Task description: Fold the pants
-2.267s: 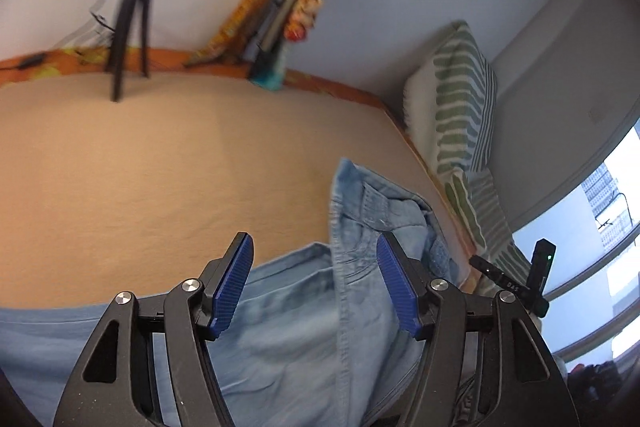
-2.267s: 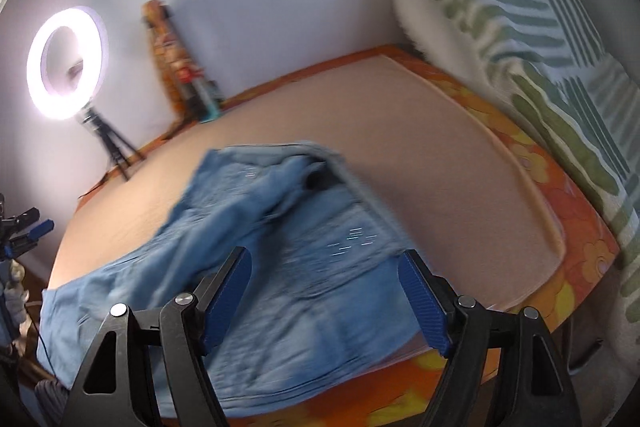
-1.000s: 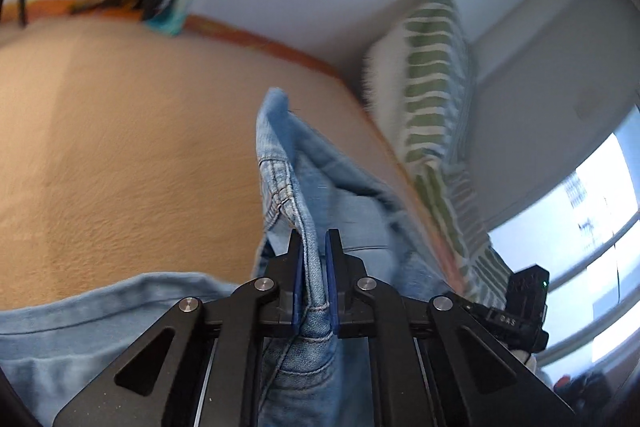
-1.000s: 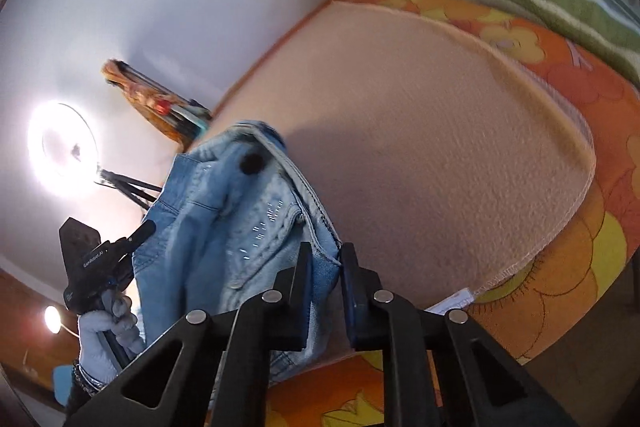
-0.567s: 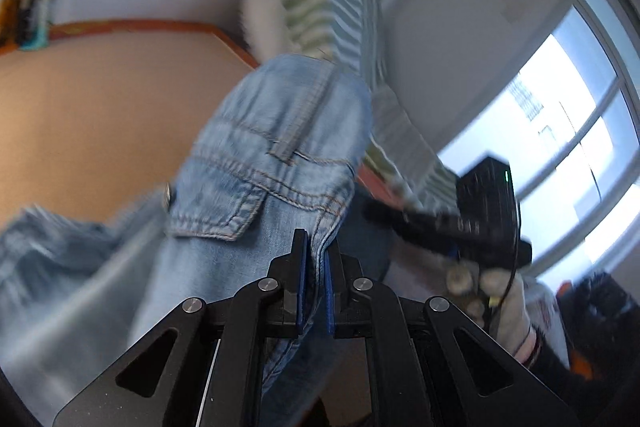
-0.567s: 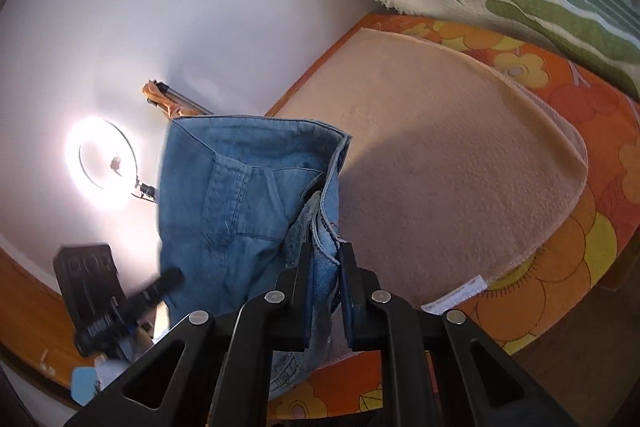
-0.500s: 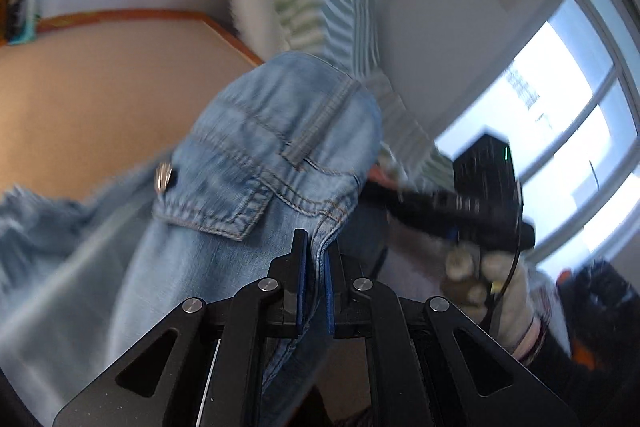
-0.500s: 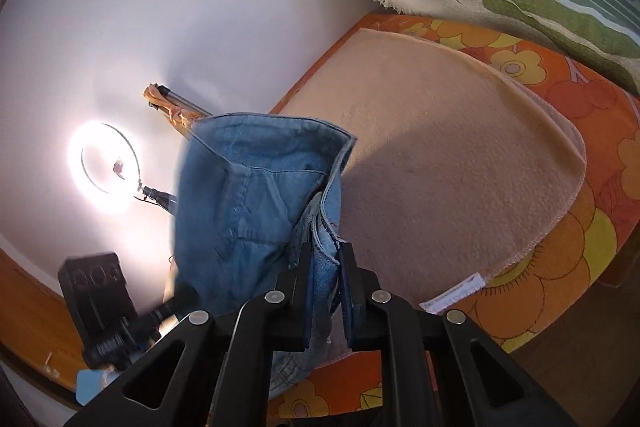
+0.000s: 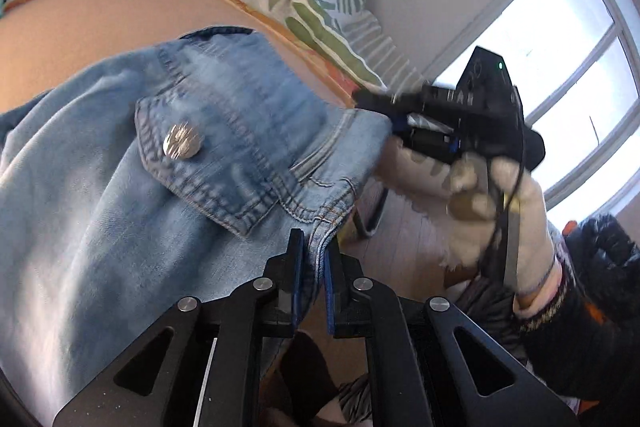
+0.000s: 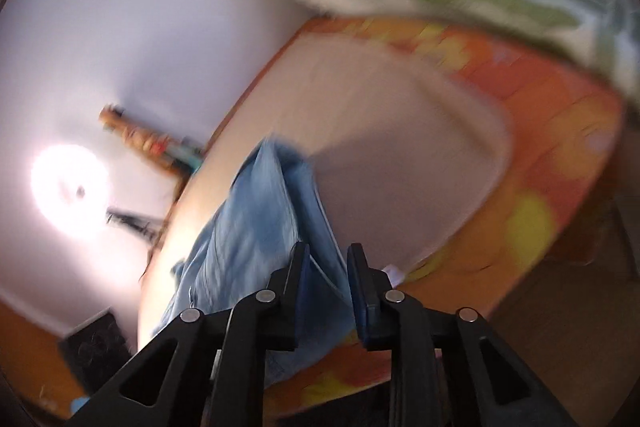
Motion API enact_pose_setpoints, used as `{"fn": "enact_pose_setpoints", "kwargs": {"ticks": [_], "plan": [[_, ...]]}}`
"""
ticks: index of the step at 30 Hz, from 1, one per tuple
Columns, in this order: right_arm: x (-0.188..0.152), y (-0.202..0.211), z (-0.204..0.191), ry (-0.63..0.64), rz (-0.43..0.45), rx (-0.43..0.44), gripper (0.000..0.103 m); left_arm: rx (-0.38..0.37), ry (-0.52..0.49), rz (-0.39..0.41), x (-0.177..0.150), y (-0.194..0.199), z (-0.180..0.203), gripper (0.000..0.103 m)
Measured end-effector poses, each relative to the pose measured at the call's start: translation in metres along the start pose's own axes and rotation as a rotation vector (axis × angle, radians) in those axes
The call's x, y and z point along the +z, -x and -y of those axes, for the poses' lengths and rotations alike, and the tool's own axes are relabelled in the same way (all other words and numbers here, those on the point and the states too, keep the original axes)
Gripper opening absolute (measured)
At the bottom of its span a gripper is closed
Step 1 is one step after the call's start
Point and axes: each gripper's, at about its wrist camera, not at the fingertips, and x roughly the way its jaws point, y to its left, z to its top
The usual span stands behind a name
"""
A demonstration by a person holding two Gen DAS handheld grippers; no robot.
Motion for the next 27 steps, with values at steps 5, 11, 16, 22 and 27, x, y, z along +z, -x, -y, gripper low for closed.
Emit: {"fn": "enact_pose_setpoints", "kwargs": {"ticks": [5,11,16,22,27], "plan": [[0.007,0.02,-0.033,0.132,0.101,0.019,0.037,0.031,-0.063,0.072,-0.008,0.039,0.019,0.015],[-0.006,-0.009,-0.099,0.368,0.028,0.076,0.039,0.11,-0.06,0.197,-0.029,0.114,0.016,0.032],[-0.028,-0.045,-0.16,0.57,-0.056,0.13,0.044,0.288,-0.07,0.303,-0.055,0.181,0.001,0.04],[-0.052,-0.105,-0.213,0.699,-0.172,0.148,0.053,0.459,0.034,0.39,-0.096,0.246,-0.041,0.052],[-0.066,-0.163,-0.242,0.765,-0.243,0.113,0.053,0.644,0.164,0.443,-0.134,0.297,-0.096,0.055]]}}
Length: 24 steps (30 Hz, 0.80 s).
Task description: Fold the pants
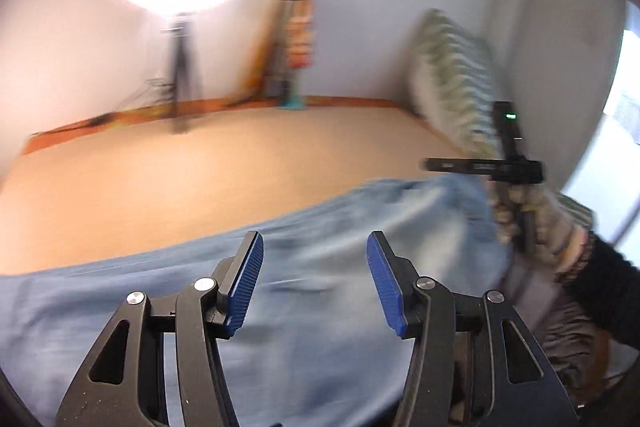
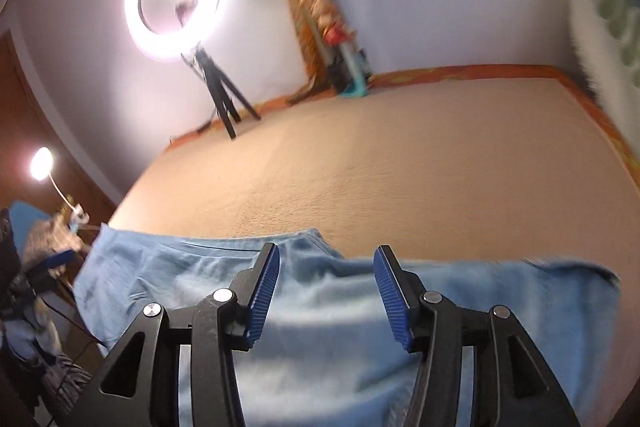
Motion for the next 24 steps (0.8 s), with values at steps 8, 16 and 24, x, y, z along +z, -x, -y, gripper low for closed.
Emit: {"fn": "enact_pose_setpoints", "kwargs": {"ticks": [8,16,24], "plan": [[0.006,-0.053,-0.007,0.023,-0.131,-0.011,0.059,0.158,0.275,-0.042,-0.042,0.015,-0.119,0.055],[0.008,-0.085,-0.025,0.095,-0.185,-0.055,0.055,0.26,0.499,0.024,-0.067,0.045,-0.173,0.055],[0.007,-0.084,-0.035,0.149,-0.157,-0.077,0.008,0.256,0.566,-0.001,-0.084,0.042,-0.193,0.055]]}}
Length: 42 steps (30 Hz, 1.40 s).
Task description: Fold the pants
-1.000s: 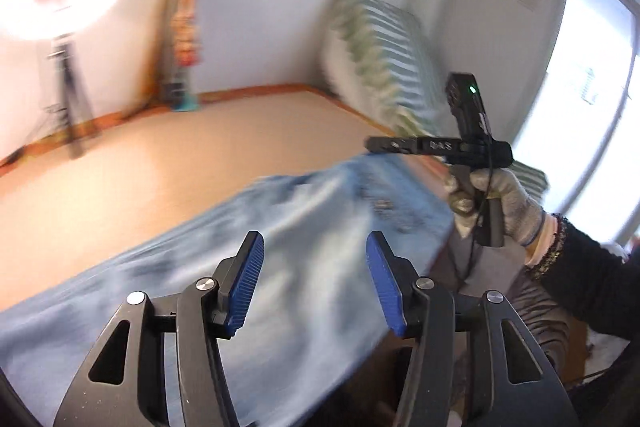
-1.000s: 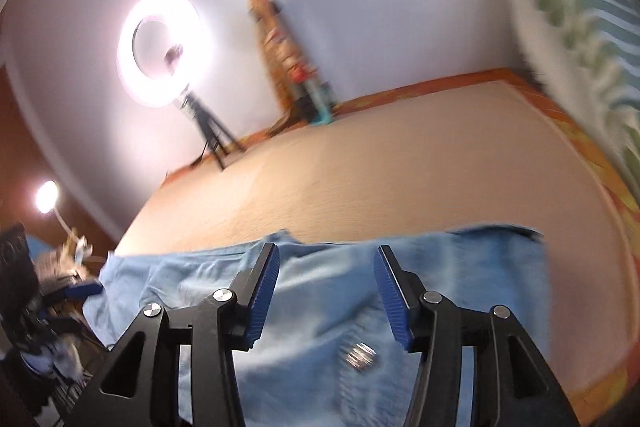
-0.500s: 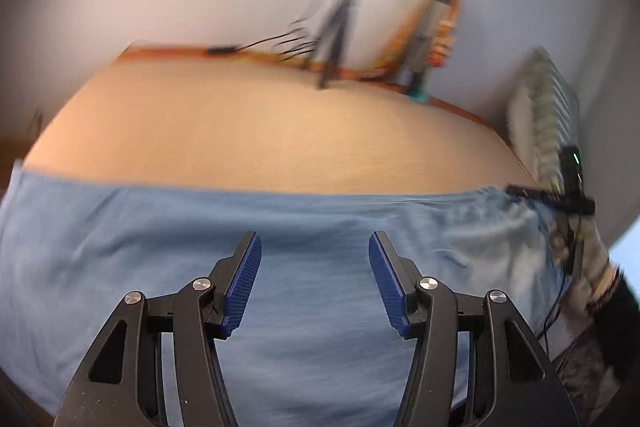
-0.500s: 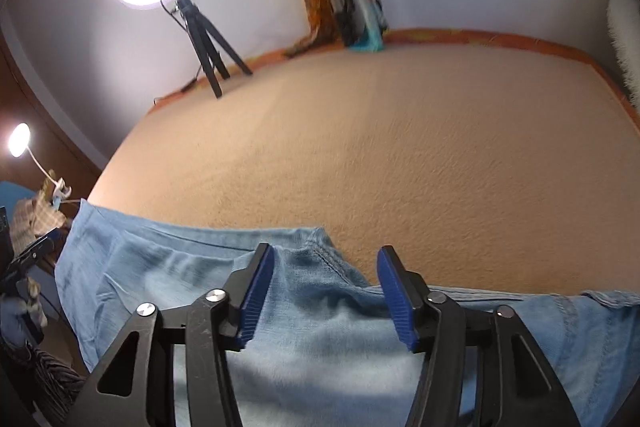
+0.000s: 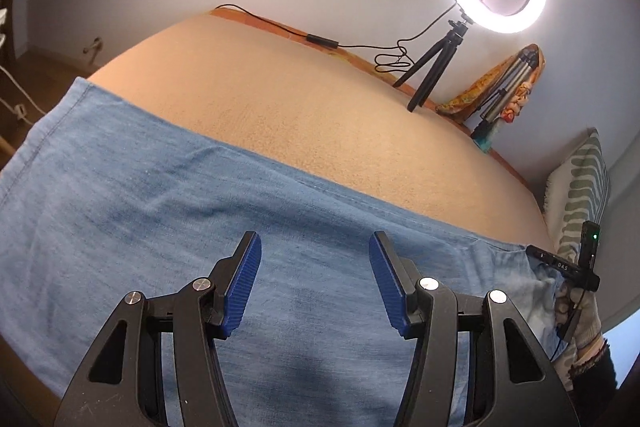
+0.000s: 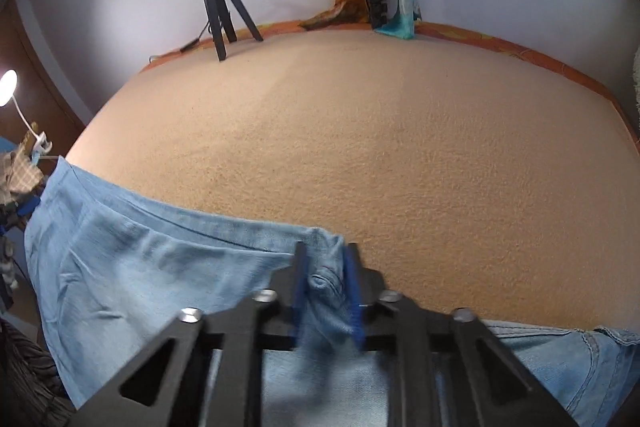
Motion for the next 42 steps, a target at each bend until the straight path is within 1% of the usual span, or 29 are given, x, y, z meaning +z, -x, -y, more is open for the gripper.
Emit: {"fn": "enact_pose_setpoints", "kwargs": {"ticks": [2,4,5,7,8,11,13,14,15,17,20,21,23,26,29,31,32,35,37,40,42], "plan": [[0.005,0.011,0.0,0.004,0.041,-0.01,0.006,0.005,0.005,0.009,0.002,0.002,-0.001,0.055],[0.013,0.025,0.004,0.018,0.127,-0.06,0.004,0.022,0.006,0.029,0.005,0.005,-0.003,0.055],[0.017,0.026,0.008,0.02,0.144,-0.068,0.004,0.028,0.009,0.038,0.007,0.007,-0.003,0.055],[0.022,0.018,0.017,-0.001,0.122,-0.055,0.004,0.041,0.018,0.057,0.009,0.01,-0.006,0.055],[0.021,0.012,0.017,-0.001,0.111,-0.062,0.004,0.047,0.021,0.064,0.011,0.011,-0.007,0.055],[0.014,-0.012,0.01,0.041,0.043,-0.116,0.004,0.056,0.043,0.087,0.014,0.018,-0.017,0.055],[0.013,-0.02,0.008,0.054,0.004,-0.152,0.006,0.061,0.057,0.105,0.016,0.024,-0.022,0.055],[0.013,-0.02,0.007,0.054,-0.005,-0.146,0.01,0.064,0.065,0.12,0.019,0.029,-0.025,0.055],[0.014,-0.018,0.006,0.054,-0.003,-0.15,0.022,0.066,0.071,0.137,0.021,0.034,-0.027,0.055],[0.02,-0.006,0.001,0.05,0.032,-0.155,0.038,0.072,0.076,0.183,0.027,0.049,-0.031,0.055],[0.029,0.017,-0.015,0.054,0.09,-0.106,0.038,0.077,0.083,0.241,0.036,0.071,-0.041,0.055],[0.03,0.022,-0.022,0.059,0.101,-0.076,0.038,0.083,0.084,0.257,0.038,0.077,-0.046,0.055],[0.032,0.031,-0.041,0.078,0.113,0.014,0.038,0.11,0.091,0.287,0.041,0.089,-0.059,0.055],[0.035,0.034,-0.074,0.11,0.105,0.137,0.038,0.152,0.128,0.297,0.043,0.1,-0.085,0.055],[0.039,0.027,-0.107,0.15,0.099,0.256,0.038,0.203,0.158,0.287,0.04,0.103,-0.11,0.055],[0.039,0.016,-0.133,0.193,0.073,0.336,0.038,0.209,0.198,0.287,0.037,0.105,-0.124,0.055],[0.038,0.01,-0.143,0.221,0.055,0.358,0.038,0.21,0.219,0.29,0.036,0.106,-0.131,0.055],[0.037,-0.009,-0.179,0.342,0.003,0.381,0.038,0.215,0.255,0.295,0.032,0.108,-0.144,0.055],[0.035,-0.03,-0.197,0.4,-0.045,0.396,0.038,0.218,0.257,0.292,0.029,0.109,-0.144,0.055],[0.027,-0.058,-0.224,0.488,-0.113,0.373,0.038,0.223,0.253,0.291,0.029,0.109,-0.146,0.055],[0.021,-0.072,-0.235,0.536,-0.146,0.354,0.038,0.223,0.256,0.291,0.031,0.107,-0.147,0.055]]}}
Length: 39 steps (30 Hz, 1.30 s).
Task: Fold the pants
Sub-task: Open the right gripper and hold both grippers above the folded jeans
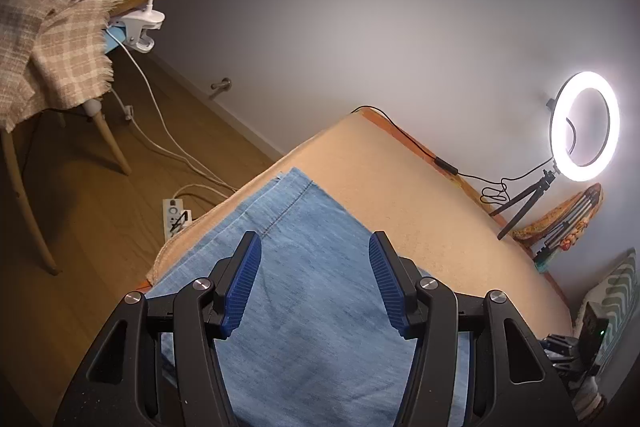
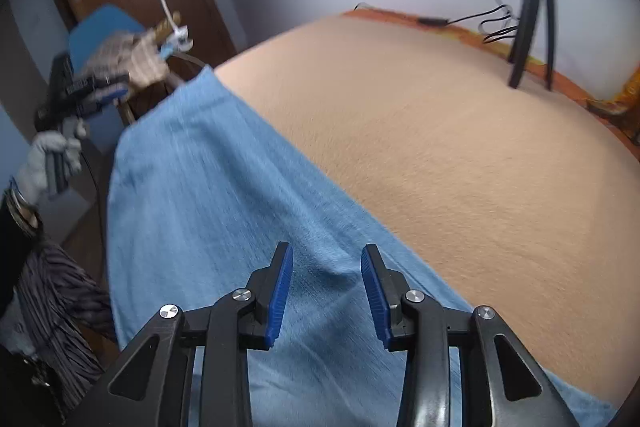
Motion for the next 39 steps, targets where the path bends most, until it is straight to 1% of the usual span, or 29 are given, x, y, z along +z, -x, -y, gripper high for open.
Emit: {"fn": "enact_pose_setpoints", "kwargs": {"ticks": [2,5,6,7,8,9,11,13,15,16,18,19,20,21,22,23,24,25,28,32,34,35,36,38,39], "plan": [[0.0,-0.008,-0.006,0.037,-0.021,-0.018,0.038,-0.002,0.006,-0.004,0.001,-0.002,-0.001,0.055],[-0.002,-0.016,-0.015,0.088,-0.029,-0.067,0.027,-0.006,0.004,-0.013,0.001,-0.006,0.0,0.055],[-0.002,-0.015,-0.019,0.104,-0.029,-0.085,0.017,-0.008,-0.001,-0.017,0.0,-0.007,0.001,0.055],[-0.003,-0.014,-0.023,0.129,-0.031,-0.116,0.011,-0.009,-0.004,-0.02,0.001,-0.008,0.001,0.055],[-0.004,-0.012,-0.025,0.147,-0.031,-0.146,0.0,-0.007,-0.008,-0.021,0.0,-0.008,0.002,0.055],[-0.003,-0.008,-0.027,0.16,-0.024,-0.168,0.0,-0.004,-0.011,-0.02,0.0,-0.009,0.003,0.055],[0.002,0.007,-0.032,0.19,0.023,-0.223,0.0,0.003,-0.019,-0.025,-0.001,-0.01,0.003,0.055],[0.007,0.019,-0.043,0.26,0.081,-0.299,0.0,0.01,-0.02,-0.028,-0.003,-0.01,0.002,0.055],[0.006,0.012,-0.04,0.248,0.048,-0.306,0.0,0.019,-0.017,-0.034,-0.004,-0.011,0.001,0.055],[0.003,0.001,-0.04,0.253,0.01,-0.324,0.0,0.023,-0.015,-0.036,-0.004,-0.011,0.0,0.055],[-0.001,-0.013,-0.04,0.258,-0.041,-0.329,0.0,0.03,-0.016,-0.036,-0.004,-0.01,-0.001,0.055],[-0.002,-0.018,-0.038,0.249,-0.066,-0.322,0.0,0.036,-0.017,-0.034,-0.004,-0.009,-0.003,0.055],[-0.003,-0.015,-0.035,0.237,-0.061,-0.316,0.003,0.039,-0.015,-0.031,-0.004,-0.008,-0.004,0.055],[0.0,-0.012,-0.033,0.214,-0.068,-0.311,0.018,0.038,-0.009,-0.026,-0.003,-0.006,-0.006,0.055],[0.003,-0.007,-0.03,0.185,-0.06,-0.289,0.027,0.033,0.002,-0.022,-0.003,-0.004,-0.008,0.055],[0.008,0.002,-0.028,0.154,-0.028,-0.237,0.035,0.03,0.01,-0.021,-0.003,-0.003,-0.009,0.055],[0.011,0.007,-0.026,0.132,-0.013,-0.198,0.035,0.027,0.016,-0.019,-0.003,-0.002,-0.01,0.055],[0.018,0.009,-0.027,0.104,0.0,-0.138,0.035,0.024,0.017,-0.018,-0.003,-0.001,-0.01,0.055],[0.037,0.001,-0.031,0.05,0.021,-0.035,0.034,0.015,0.015,-0.021,-0.004,0.0,-0.008,0.055],[0.059,-0.033,-0.036,0.005,-0.004,0.031,0.036,0.011,0.008,-0.029,-0.008,0.003,-0.005,0.055],[0.068,-0.051,-0.044,-0.004,-0.022,0.067,0.036,0.015,0.006,-0.031,-0.01,0.005,-0.006,0.055],[0.071,-0.058,-0.048,0.0,-0.032,0.072,0.036,0.018,0.006,-0.03,-0.01,0.006,-0.007,0.055],[0.074,-0.065,-0.053,0.011,-0.043,0.071,0.033,0.022,0.005,-0.027,-0.01,0.008,-0.009,0.055],[0.077,-0.074,-0.065,0.049,-0.046,0.028,0.03,0.037,0.003,-0.025,-0.01,0.009,-0.014,0.055],[0.078,-0.076,-0.07,0.071,-0.045,0.017,0.02,0.041,0.01,-0.027,-0.011,0.008,-0.019,0.055]]}}
